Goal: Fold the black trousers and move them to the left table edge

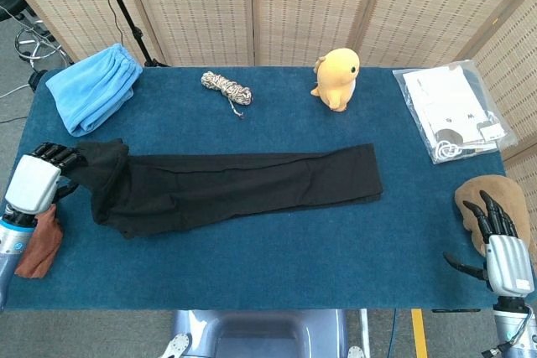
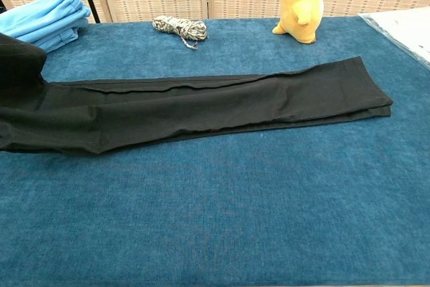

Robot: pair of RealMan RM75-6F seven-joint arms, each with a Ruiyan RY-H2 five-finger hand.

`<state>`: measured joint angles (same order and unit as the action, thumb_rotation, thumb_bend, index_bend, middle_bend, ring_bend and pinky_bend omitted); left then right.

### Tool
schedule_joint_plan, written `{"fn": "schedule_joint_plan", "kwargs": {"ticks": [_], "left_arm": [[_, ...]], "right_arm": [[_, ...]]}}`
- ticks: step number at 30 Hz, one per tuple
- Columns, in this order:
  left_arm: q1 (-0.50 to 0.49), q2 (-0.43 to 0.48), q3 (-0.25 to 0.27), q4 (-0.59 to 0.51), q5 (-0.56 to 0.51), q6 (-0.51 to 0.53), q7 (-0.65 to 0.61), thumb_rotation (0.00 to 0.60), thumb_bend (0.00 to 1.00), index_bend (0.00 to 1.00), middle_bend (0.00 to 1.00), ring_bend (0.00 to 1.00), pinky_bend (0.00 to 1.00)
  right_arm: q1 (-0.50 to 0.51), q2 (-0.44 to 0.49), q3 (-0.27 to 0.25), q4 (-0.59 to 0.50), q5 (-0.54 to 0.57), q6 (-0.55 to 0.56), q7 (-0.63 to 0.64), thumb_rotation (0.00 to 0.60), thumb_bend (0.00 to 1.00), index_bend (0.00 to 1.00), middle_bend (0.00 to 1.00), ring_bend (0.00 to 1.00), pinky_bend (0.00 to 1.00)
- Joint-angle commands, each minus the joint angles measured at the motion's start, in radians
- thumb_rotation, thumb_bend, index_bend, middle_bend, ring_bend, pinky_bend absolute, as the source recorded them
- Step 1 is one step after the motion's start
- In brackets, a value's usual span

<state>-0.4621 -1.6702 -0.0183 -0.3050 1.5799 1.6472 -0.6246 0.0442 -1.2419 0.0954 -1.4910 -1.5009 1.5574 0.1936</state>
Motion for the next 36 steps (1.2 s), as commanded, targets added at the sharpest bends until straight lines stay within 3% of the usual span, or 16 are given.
{"fn": "schedule_joint_plan", "kwargs": {"ticks": [1, 6, 12, 19, 28, 36], "left_arm": [[-0.057, 0.027, 0.011, -0.089, 0.04, 0.048, 0.073, 0.6, 0.43, 0.68, 0.56, 0.47, 0.44], [-0.139, 0.085, 0.015, -0.301, 0.099, 0.068, 0.249, 0.6, 0.43, 0.68, 0.56, 0.47, 0.44], [-0.231, 0.159, 0.0, -0.607, 0.15, -0.013, 0.514, 0.6, 0.43, 0.68, 0.56, 0.47, 0.44], [-0.324, 0.159, -0.055, -0.786, 0.138, -0.163, 0.688, 0.6, 0.43, 0.68, 0.56, 0.47, 0.44], [-0.443, 0.045, -0.13, -0.792, 0.074, -0.358, 0.814, 0.6, 0.43, 0.68, 0.56, 0.47, 0.44], [-0.532, -0.06, -0.179, -0.722, 0.045, -0.444, 0.861, 0.6, 0.43, 0.68, 0.56, 0.47, 0.44]], "right_arm": [[-0.001, 0.004, 0.004, -0.006, 0.0, 0.004, 0.006, 0.6, 0.0, 0.15, 0.02, 0.0, 0.1], [-0.001, 0.011, 0.005, -0.012, 0.003, 0.0, 0.018, 0.6, 0.0, 0.15, 0.02, 0.0, 0.1], [-0.003, 0.021, 0.01, -0.021, 0.006, 0.004, 0.034, 0.6, 0.0, 0.15, 0.02, 0.0, 0.1], [-0.005, 0.028, 0.014, -0.024, 0.014, 0.0, 0.048, 0.6, 0.0, 0.16, 0.02, 0.0, 0.1], [-0.003, 0.034, 0.021, -0.02, 0.033, -0.015, 0.064, 0.6, 0.0, 0.16, 0.02, 0.0, 0.1], [0.0, 0.037, 0.031, -0.01, 0.055, -0.031, 0.079, 0.6, 0.0, 0.16, 0.02, 0.0, 0.1]]}}
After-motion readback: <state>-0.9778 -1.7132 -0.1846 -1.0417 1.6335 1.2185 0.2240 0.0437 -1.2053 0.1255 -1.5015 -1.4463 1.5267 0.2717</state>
